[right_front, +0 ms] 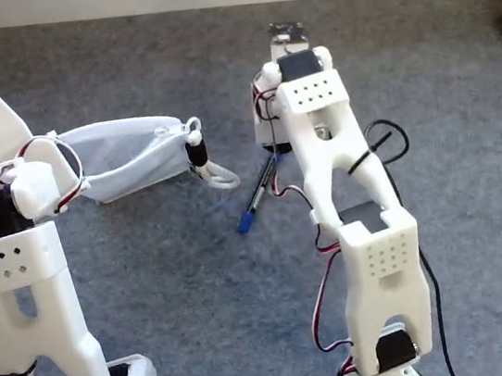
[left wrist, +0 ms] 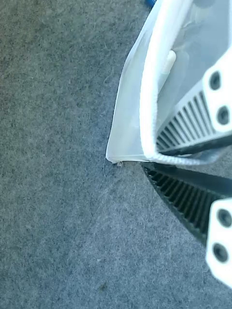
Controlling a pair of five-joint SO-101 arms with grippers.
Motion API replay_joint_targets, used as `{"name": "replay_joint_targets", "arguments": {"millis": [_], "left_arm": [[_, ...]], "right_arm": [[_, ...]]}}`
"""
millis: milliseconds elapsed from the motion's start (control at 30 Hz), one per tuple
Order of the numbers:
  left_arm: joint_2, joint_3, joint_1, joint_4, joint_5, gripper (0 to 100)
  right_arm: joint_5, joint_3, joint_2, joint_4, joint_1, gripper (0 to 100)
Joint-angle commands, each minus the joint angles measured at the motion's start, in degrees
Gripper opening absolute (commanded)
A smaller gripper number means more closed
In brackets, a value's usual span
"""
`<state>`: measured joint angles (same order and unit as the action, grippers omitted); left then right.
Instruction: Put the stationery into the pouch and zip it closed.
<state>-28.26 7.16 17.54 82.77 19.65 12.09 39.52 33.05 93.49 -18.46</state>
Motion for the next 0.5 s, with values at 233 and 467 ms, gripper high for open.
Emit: {"name": "replay_joint_targets", "arguments": {"millis": [233,467], "left_arm": [[-0.48,0.22,-0.31,-1.05,-0.53,1],[-0.48,0.22,-0.31,-1.05,-0.53,1]], "right_arm": [[12.04,1.80,-4.44,-7.78,-1.45,0.9],[18.55,2.42,1.80,-7.78,-0.66,17.3]]}}
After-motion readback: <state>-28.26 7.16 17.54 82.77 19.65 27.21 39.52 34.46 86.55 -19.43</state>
